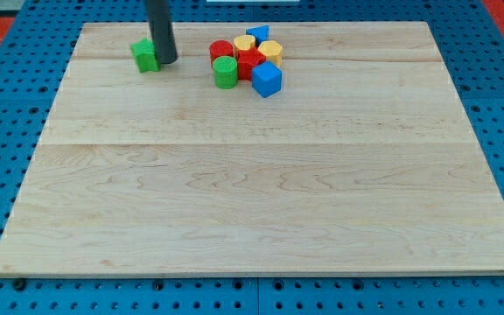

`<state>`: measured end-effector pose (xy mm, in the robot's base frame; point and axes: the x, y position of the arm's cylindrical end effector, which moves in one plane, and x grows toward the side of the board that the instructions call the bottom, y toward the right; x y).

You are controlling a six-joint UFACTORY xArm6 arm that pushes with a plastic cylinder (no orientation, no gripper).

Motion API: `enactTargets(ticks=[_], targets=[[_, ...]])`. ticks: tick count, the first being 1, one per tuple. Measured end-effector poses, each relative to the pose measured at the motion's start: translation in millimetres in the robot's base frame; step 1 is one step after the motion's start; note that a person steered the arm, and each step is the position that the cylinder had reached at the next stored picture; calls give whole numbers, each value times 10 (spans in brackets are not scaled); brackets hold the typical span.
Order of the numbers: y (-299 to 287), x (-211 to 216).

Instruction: Move the arm towards the center right side of the board

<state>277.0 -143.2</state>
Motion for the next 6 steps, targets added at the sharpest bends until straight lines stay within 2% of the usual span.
enactTargets(ticks=[1, 2, 3, 4, 6], targets=[[18, 296], [-212, 14], [34, 15], [721, 837], [2633, 947]])
